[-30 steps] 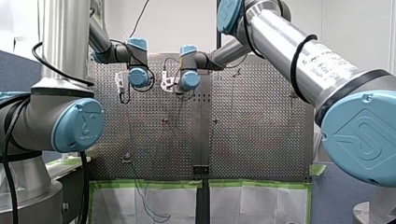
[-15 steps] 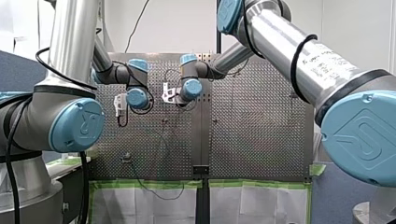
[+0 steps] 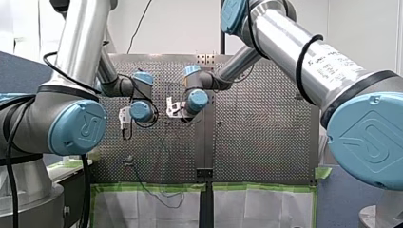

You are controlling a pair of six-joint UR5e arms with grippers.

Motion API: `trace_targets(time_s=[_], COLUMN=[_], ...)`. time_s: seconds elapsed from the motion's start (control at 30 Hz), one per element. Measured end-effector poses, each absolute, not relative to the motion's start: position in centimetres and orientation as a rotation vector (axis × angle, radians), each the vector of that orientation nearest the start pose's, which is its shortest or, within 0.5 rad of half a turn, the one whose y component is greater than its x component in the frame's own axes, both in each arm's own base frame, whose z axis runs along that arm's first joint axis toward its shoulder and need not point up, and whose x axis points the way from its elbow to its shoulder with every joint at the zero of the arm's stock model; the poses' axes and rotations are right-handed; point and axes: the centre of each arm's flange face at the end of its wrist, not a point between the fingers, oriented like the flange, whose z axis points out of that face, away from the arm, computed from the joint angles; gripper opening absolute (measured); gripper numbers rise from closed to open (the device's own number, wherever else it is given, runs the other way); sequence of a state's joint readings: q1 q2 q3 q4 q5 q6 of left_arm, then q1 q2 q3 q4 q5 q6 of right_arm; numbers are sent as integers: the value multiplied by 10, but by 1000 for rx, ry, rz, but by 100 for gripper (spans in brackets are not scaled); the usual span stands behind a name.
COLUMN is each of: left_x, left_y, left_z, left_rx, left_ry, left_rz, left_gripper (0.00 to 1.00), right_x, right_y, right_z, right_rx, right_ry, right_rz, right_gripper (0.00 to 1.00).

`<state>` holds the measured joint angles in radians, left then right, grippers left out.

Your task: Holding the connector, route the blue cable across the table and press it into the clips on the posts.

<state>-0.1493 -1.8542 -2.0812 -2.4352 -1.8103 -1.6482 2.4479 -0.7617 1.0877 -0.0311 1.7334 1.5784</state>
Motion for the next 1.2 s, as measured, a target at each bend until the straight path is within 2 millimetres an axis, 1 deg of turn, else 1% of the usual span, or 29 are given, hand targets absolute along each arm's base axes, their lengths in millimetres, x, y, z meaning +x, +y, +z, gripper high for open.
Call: trace_targets(time_s=[0.17,0.5,0.8,0.93,1.2], left_x=[464,473,485,492,506], left_y=[-180,-180,-182,-180,-175], left_z=[166,157,135,135,143], left_rx=[-127,-133,-138,-150,-163], left_ry=[1661,1653,1670,1663,1635], left_rz=[16,-30,-47,-50,-53], left_gripper=[2,2,2,2,2], right_x=[645,643,638,633,627], right_y=[-385,-388,-398,-406,-418], right_z=[201,199,198,197,198], right_rx=[2008,2017,2023,2015,1995], right_ry=[-869,-875,-883,-894,-902], right_rz=[1452,1465,1478,1474,1480], right_gripper=[0,0,0,0,0])
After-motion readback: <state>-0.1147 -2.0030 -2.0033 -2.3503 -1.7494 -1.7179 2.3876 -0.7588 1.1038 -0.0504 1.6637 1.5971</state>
